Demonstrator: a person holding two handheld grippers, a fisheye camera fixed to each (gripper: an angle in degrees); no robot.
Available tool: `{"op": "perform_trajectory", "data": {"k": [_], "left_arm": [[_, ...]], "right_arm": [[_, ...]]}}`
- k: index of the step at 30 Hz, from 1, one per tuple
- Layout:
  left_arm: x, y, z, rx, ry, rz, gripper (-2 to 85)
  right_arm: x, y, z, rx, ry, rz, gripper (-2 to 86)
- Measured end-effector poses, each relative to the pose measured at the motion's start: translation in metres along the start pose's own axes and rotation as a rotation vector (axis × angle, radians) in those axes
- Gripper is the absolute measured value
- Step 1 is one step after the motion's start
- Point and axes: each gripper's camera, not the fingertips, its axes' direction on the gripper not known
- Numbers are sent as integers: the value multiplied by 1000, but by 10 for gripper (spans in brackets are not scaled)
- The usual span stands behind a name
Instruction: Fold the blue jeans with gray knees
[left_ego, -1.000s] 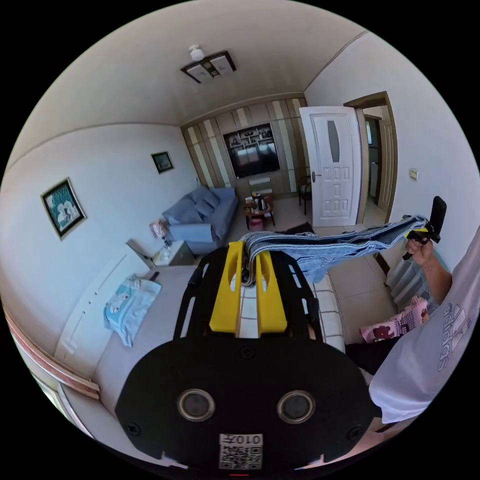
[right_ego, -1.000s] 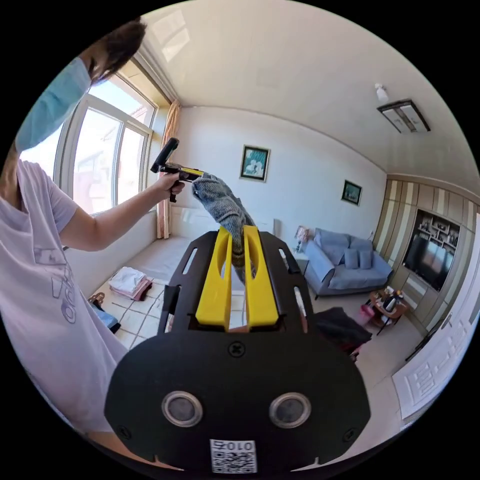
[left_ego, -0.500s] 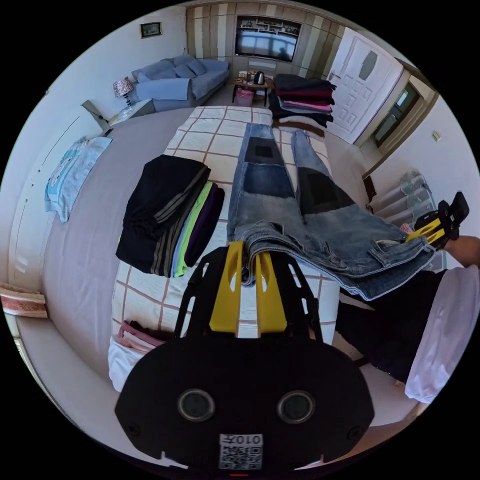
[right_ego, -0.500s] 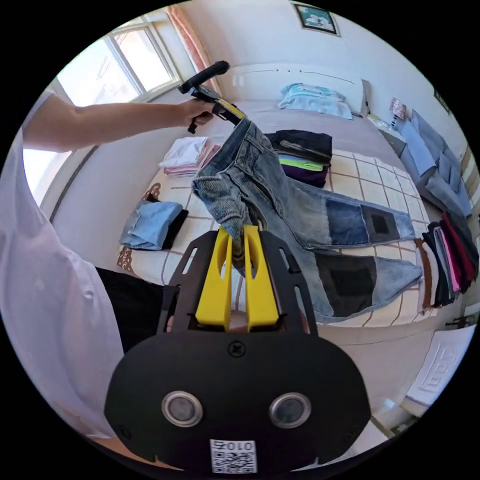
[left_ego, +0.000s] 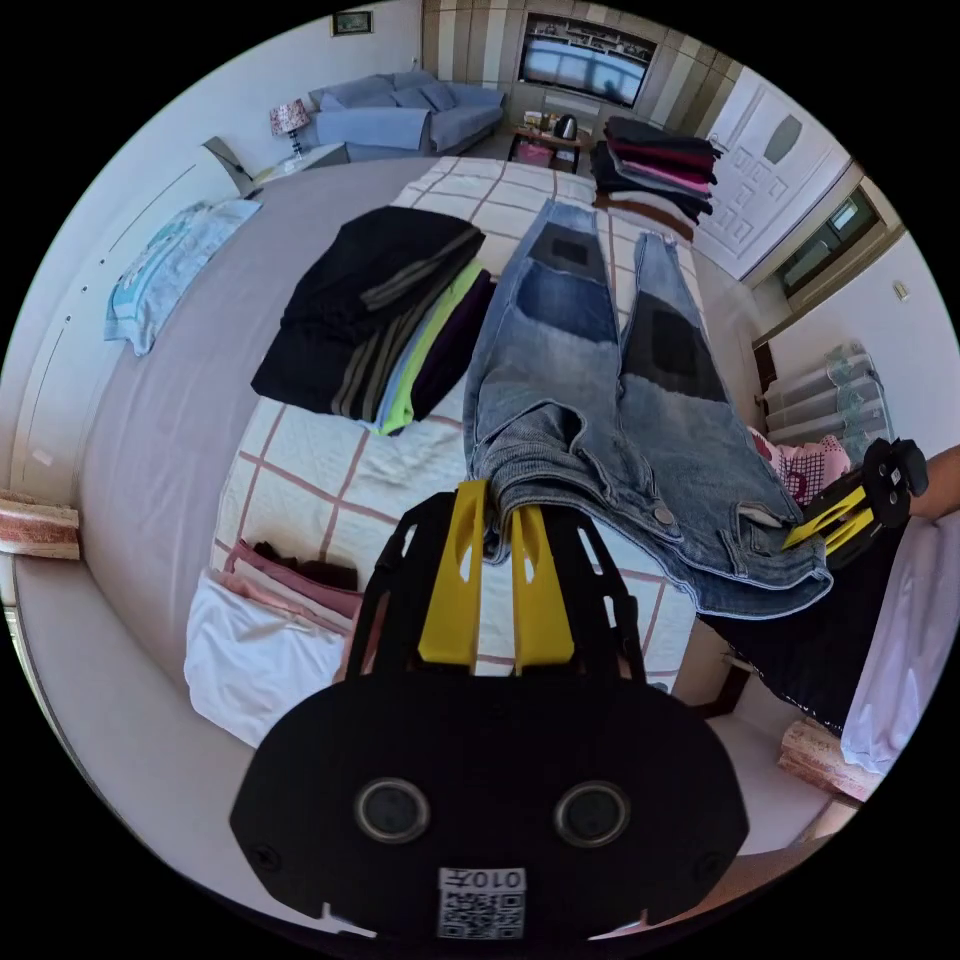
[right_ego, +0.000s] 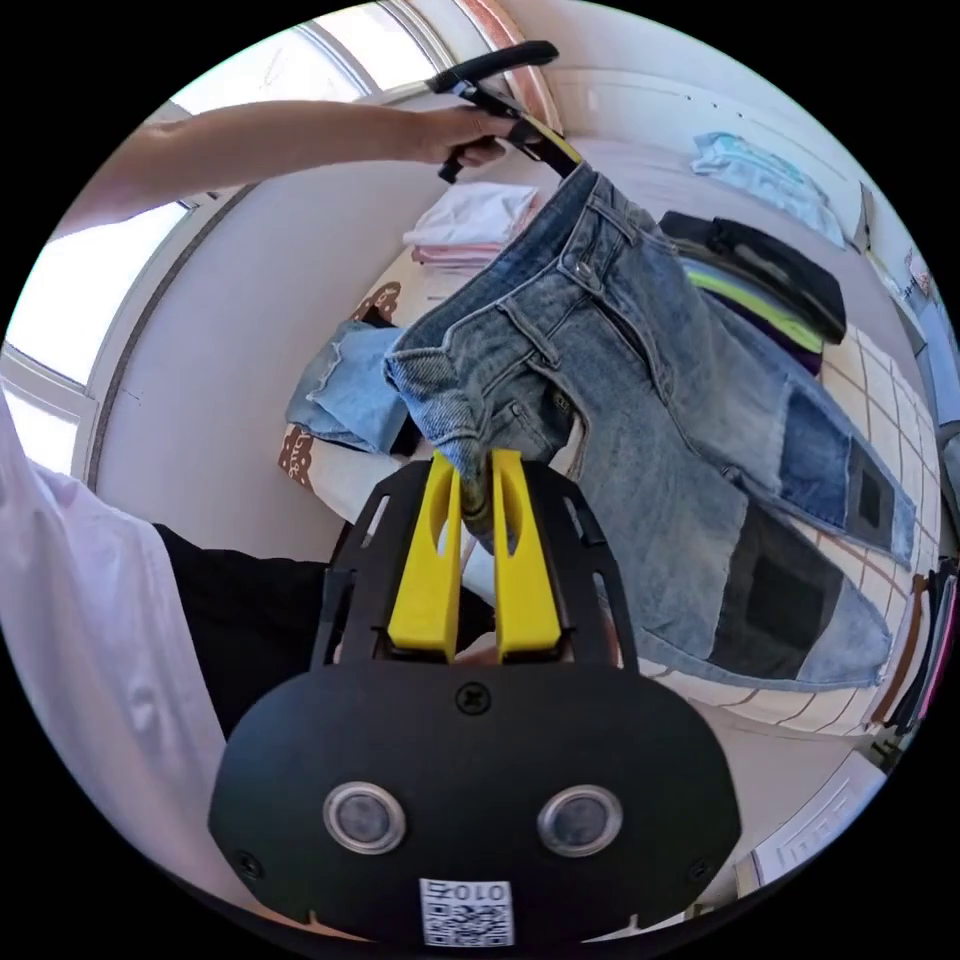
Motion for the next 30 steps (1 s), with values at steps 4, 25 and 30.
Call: {"op": "perform_trajectory", "data": {"k": [4, 25, 30], "left_arm": [[-19, 39, 53, -133, 47, -85, 4], [-34, 140, 100, -239, -229, 95, 1], [-71, 202, 54, 111, -20, -285, -2]], "right_arm": [[5, -15, 28, -96, -51, -3, 79], [89, -3, -19, 85, -370, 87, 37], [107, 1, -49, 179, -354, 103, 30]]}}
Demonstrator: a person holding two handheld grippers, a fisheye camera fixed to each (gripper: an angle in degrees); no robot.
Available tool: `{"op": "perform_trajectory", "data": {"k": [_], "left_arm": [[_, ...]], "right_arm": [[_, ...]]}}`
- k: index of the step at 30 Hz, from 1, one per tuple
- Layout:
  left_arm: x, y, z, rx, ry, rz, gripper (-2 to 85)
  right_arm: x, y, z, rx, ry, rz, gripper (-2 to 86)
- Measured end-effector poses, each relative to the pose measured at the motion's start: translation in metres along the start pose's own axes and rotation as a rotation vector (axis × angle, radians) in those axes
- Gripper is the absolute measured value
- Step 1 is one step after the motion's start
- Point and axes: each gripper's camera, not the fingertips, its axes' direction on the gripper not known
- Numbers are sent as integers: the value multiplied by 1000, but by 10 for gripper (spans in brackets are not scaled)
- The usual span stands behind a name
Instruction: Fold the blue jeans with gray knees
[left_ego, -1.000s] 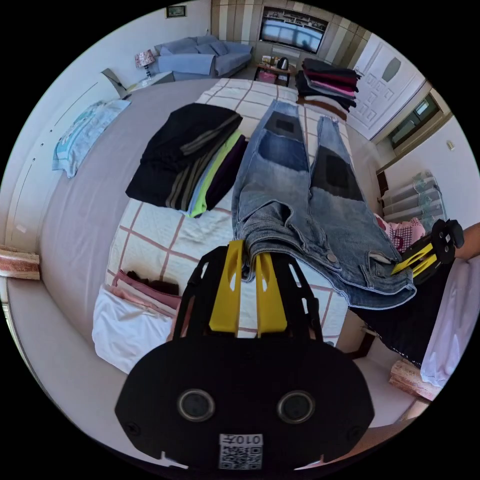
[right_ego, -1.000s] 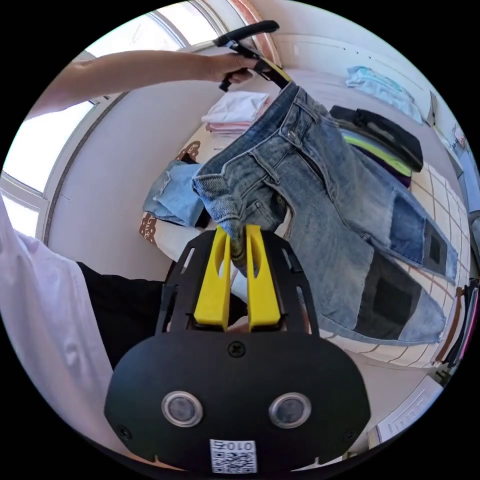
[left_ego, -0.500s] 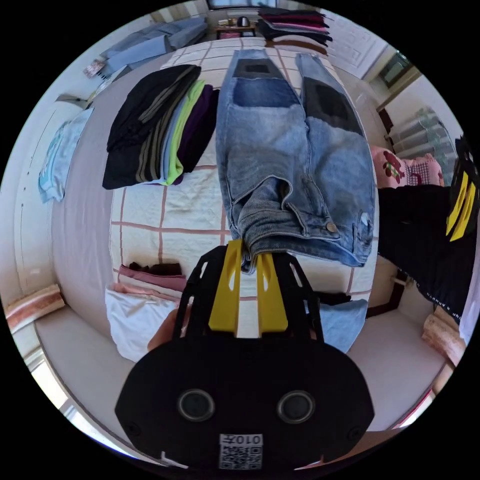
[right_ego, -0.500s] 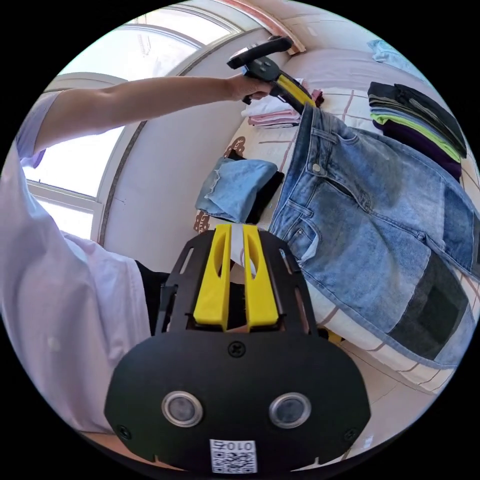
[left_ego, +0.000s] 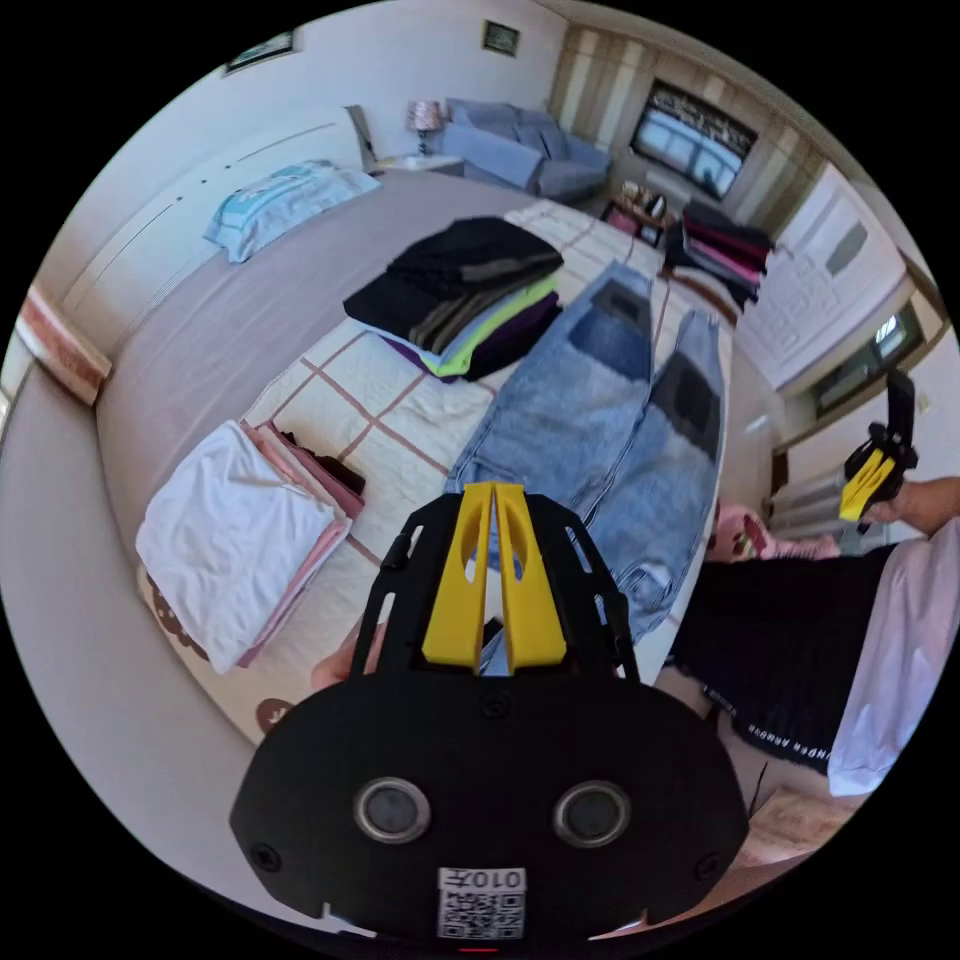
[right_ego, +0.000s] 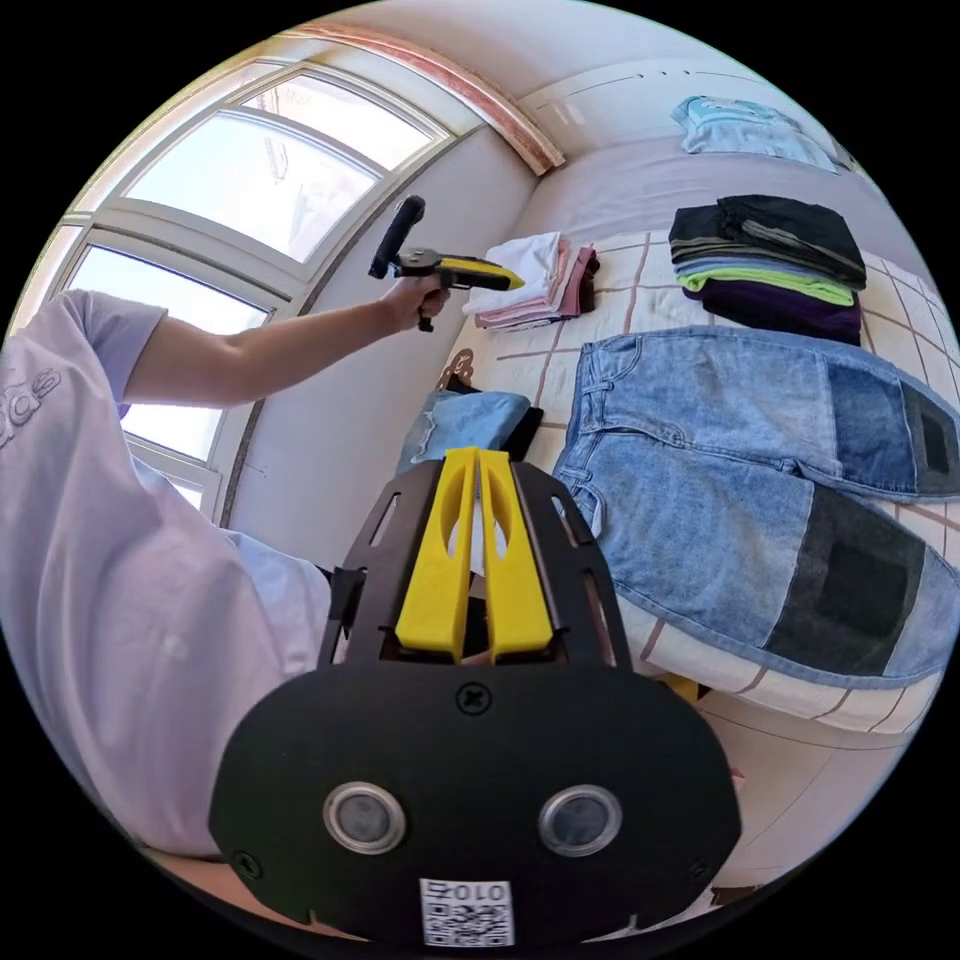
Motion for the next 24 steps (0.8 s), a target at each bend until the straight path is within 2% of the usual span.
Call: {"op": "perform_trajectory", "data": {"k": [2, 5, 10, 13, 21, 24], "left_arm": [[-13, 29, -30, 253, 100, -171, -2], [-5, 55, -47, 413, 144, -228, -2], [35, 75, -28, 423, 223, -238, -2], [68, 86, -8, 391, 266, -261, -2], [146, 75, 20, 416, 268, -356, -2], [170, 49, 31, 447, 246, -415, -2]], "right_arm": [[1, -1, -13, 33, -10, -11, 30], [1, 1, -33, 84, 33, -55, 30], [19, 12, -66, 121, 155, -40, 41], [45, 19, -99, 143, 322, 2, 56], [180, 66, -250, 319, 667, 305, 72], [255, 94, -287, 338, 689, 438, 87]]}}
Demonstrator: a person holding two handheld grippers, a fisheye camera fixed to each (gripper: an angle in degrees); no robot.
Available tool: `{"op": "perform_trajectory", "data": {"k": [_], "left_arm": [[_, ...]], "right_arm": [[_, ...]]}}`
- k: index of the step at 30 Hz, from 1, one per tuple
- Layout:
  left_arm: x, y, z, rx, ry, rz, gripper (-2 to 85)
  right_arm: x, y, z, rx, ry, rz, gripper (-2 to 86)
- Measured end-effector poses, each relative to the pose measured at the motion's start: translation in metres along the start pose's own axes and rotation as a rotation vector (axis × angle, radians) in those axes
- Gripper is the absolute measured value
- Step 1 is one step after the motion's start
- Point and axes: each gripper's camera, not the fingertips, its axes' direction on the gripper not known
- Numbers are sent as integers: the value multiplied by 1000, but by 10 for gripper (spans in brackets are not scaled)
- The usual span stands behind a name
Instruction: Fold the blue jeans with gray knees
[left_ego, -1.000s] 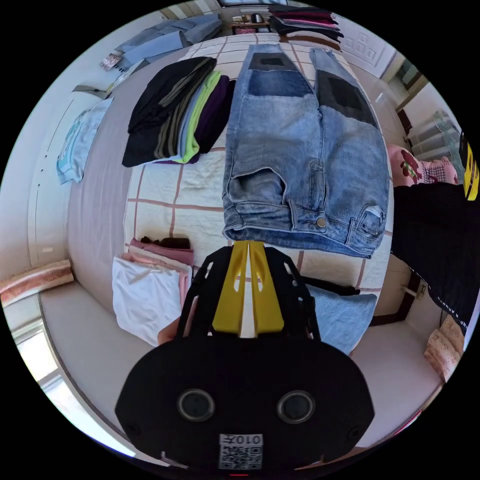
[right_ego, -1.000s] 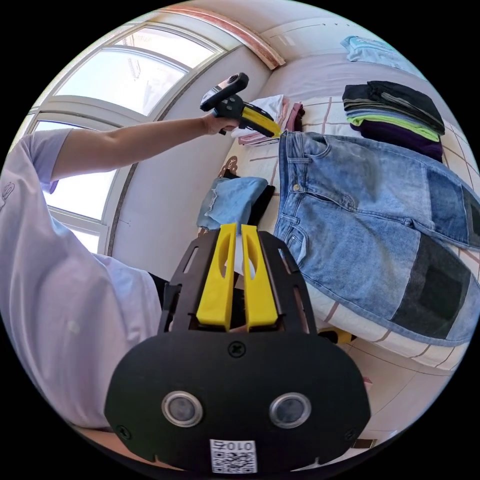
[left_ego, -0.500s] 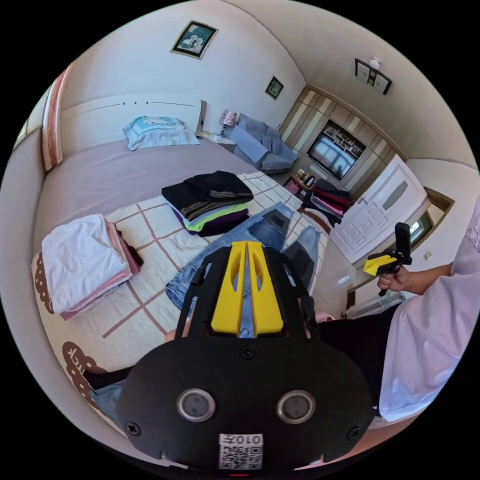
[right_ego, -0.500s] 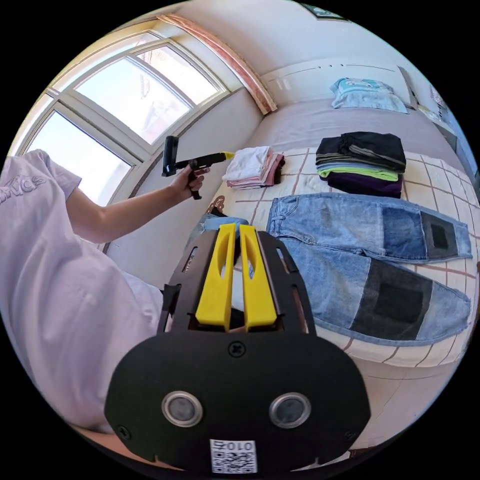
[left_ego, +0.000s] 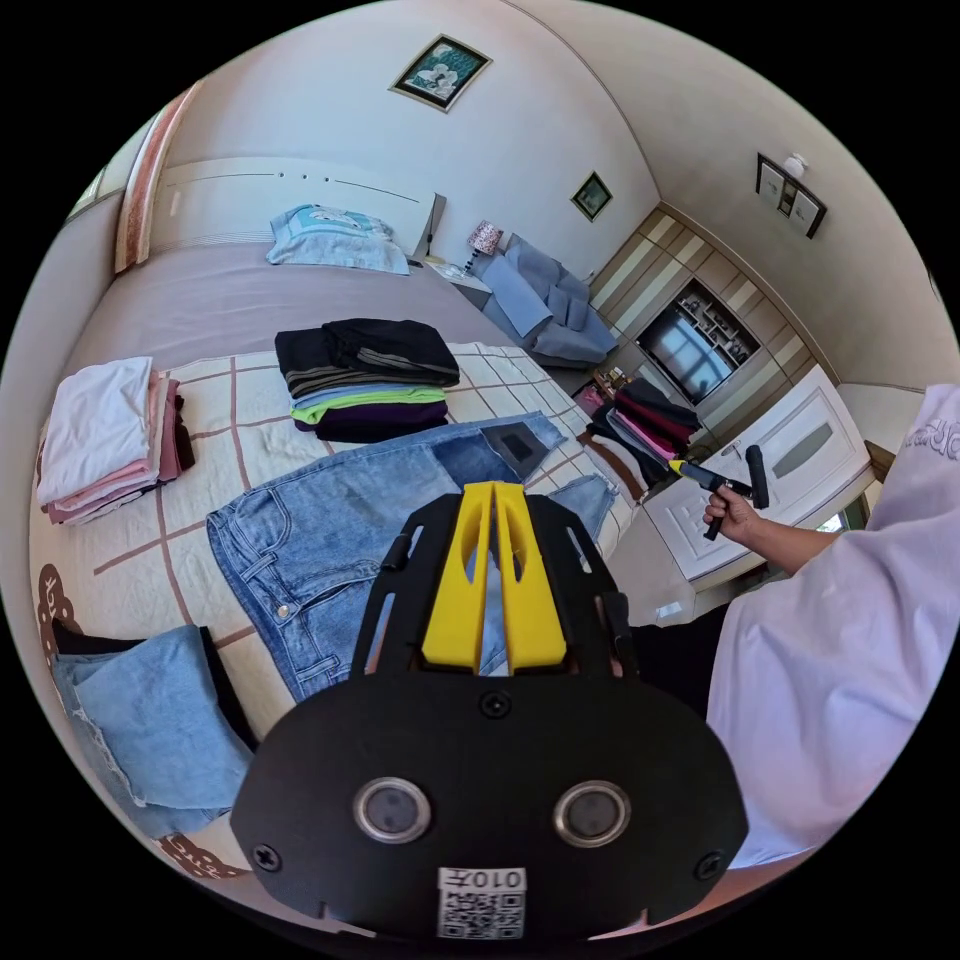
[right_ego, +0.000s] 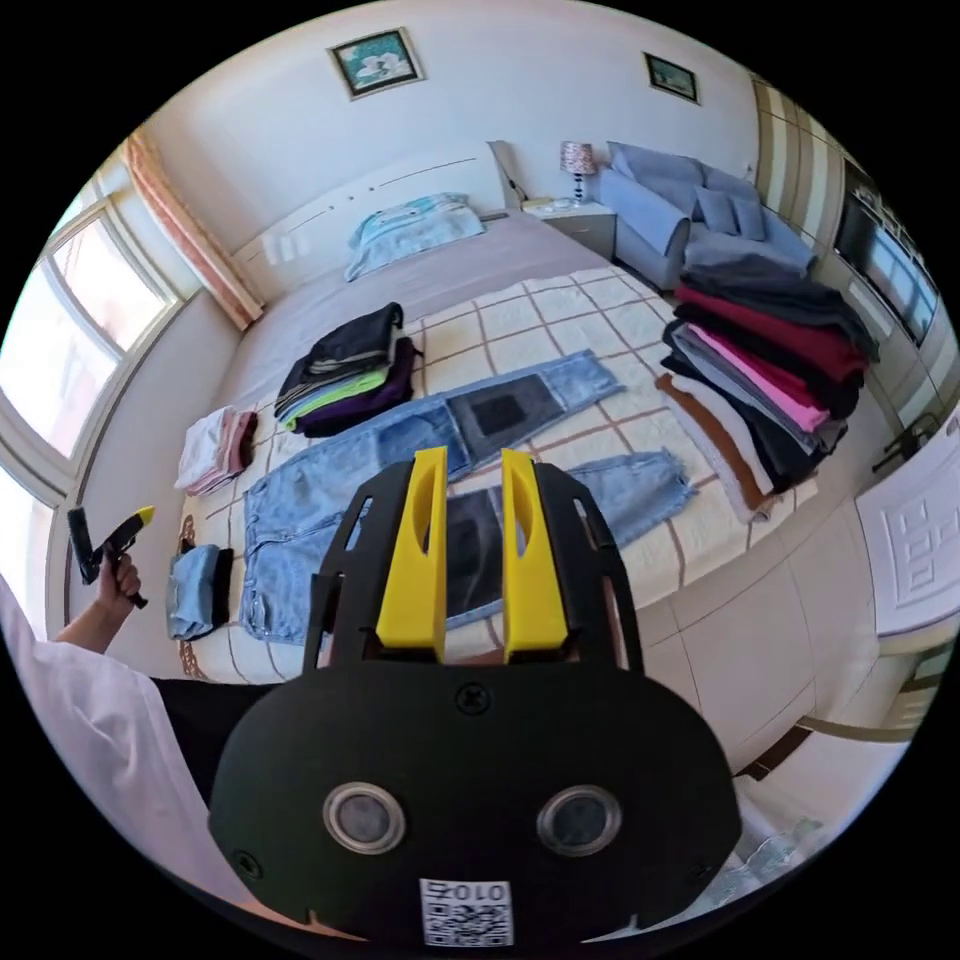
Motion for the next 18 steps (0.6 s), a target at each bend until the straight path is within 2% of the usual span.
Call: {"op": "perform_trajectory", "data": {"k": [4, 8, 15, 18], "left_arm": [[54, -17, 51, -25, -127, -96, -2], [116, -24, 109, -16, -161, -264, -2], [194, -52, 190, -215, -202, -155, -2], [208, -58, 212, -271, -228, -142, -2]], "right_arm": [[97, -25, 46, -77, -2, 90, 100], [168, -66, 102, -242, 116, 2, 106], [244, -108, 187, -452, 230, -109, 103], [259, -114, 215, -506, 188, -86, 71]]}}
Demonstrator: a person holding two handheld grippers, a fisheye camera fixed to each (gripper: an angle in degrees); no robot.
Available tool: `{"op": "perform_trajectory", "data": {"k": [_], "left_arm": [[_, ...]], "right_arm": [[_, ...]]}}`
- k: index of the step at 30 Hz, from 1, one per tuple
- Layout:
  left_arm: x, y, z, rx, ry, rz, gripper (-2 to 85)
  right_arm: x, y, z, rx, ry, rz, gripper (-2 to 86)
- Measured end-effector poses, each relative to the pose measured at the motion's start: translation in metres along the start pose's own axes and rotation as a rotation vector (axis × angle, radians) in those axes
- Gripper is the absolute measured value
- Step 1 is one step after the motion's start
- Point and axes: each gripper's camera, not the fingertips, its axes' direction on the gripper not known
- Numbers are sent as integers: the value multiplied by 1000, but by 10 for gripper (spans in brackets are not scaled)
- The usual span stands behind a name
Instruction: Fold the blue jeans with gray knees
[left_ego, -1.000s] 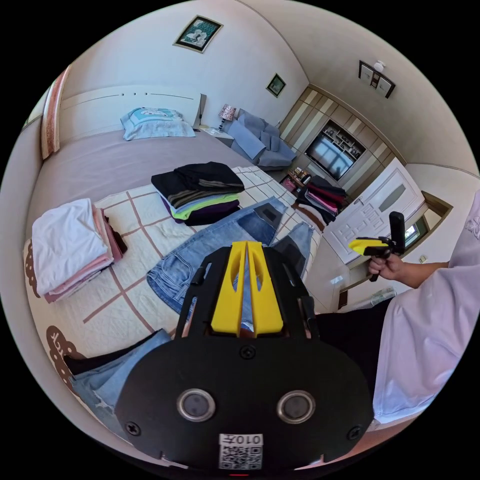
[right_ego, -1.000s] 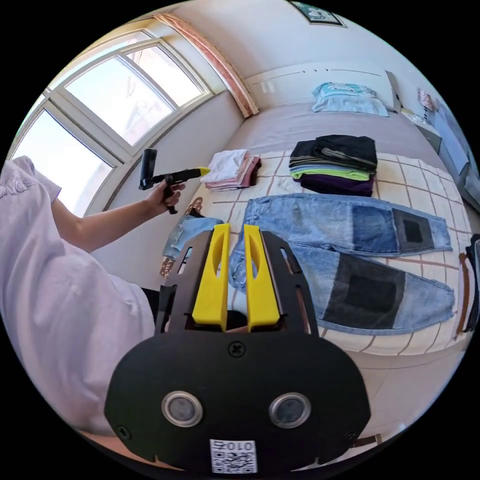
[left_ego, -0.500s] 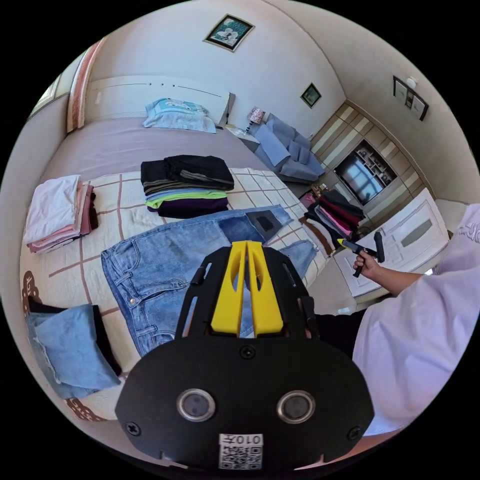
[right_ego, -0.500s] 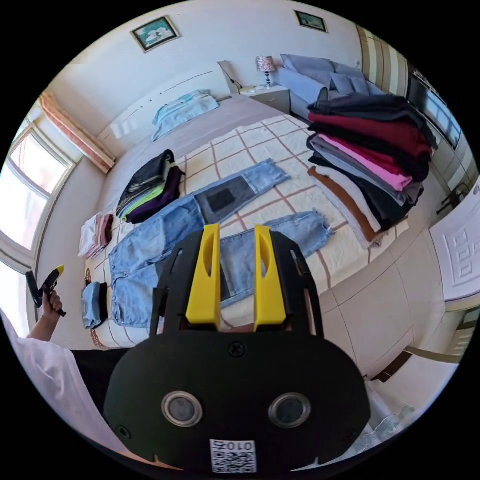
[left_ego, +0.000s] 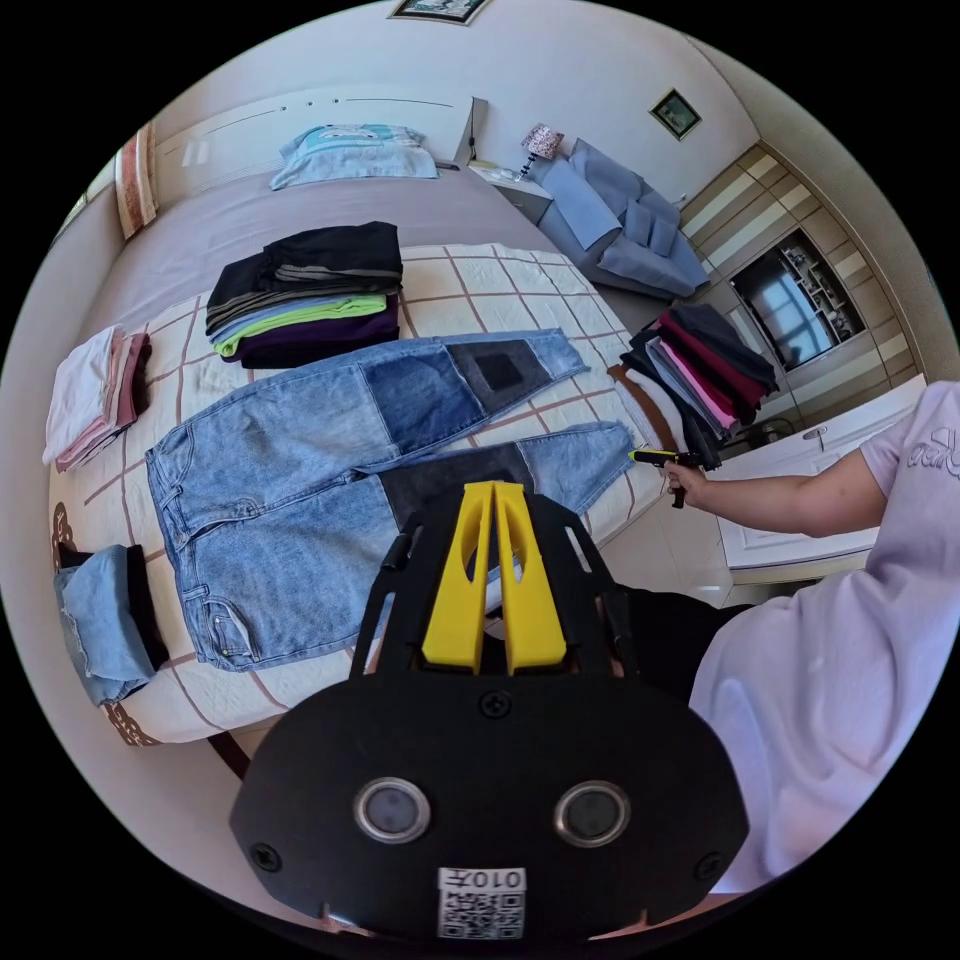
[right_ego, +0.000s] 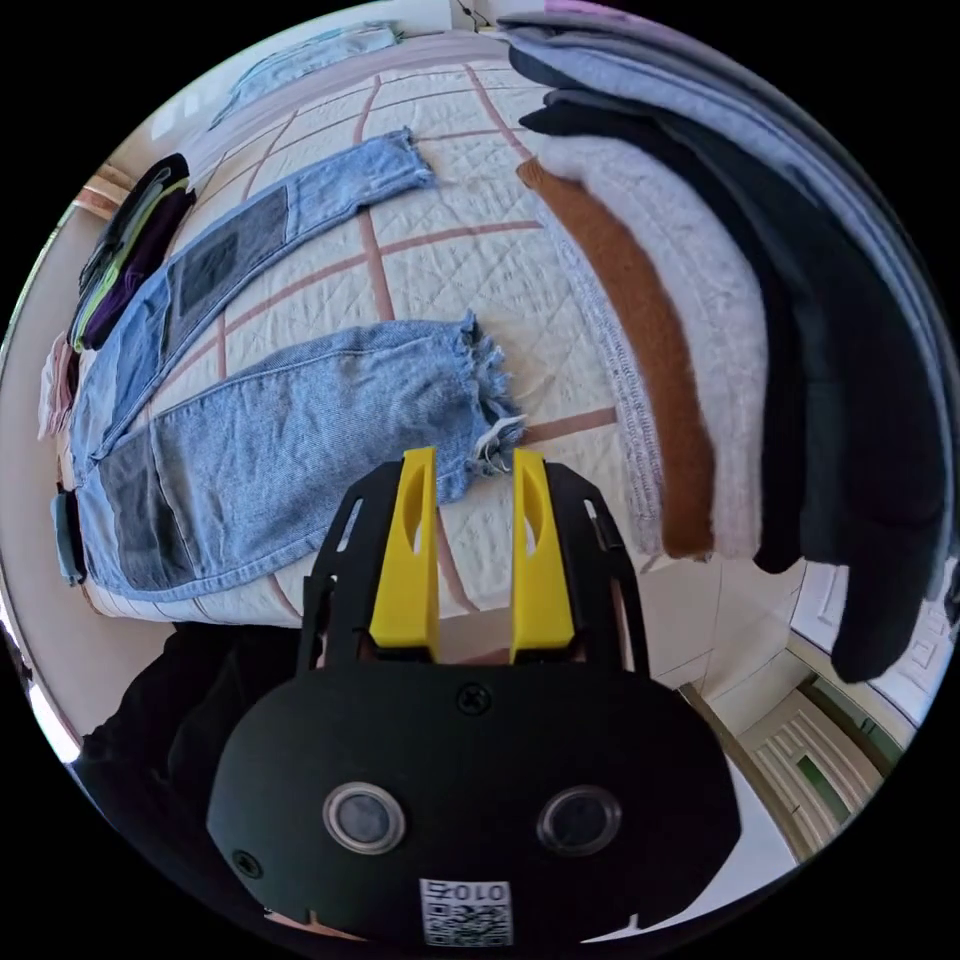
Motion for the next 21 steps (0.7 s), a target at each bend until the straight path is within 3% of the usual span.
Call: {"op": "perform_trajectory", "data": {"k": [8, 11, 18, 21], "left_arm": [[34, -34, 51, -100, 12, 37, -2], [47, -53, 68, -120, 18, 84, -2], [72, -94, 107, -167, 40, 146, -2], [83, -113, 121, -179, 33, 162, -2]], "right_arm": [[-9, -19, -14, 14, 170, -56, 24], [-2, -10, 5, -36, 163, -4, 29], [28, -17, -4, 48, 58, 123, 62], [43, -7, -29, 125, 141, 263, 51]]}}
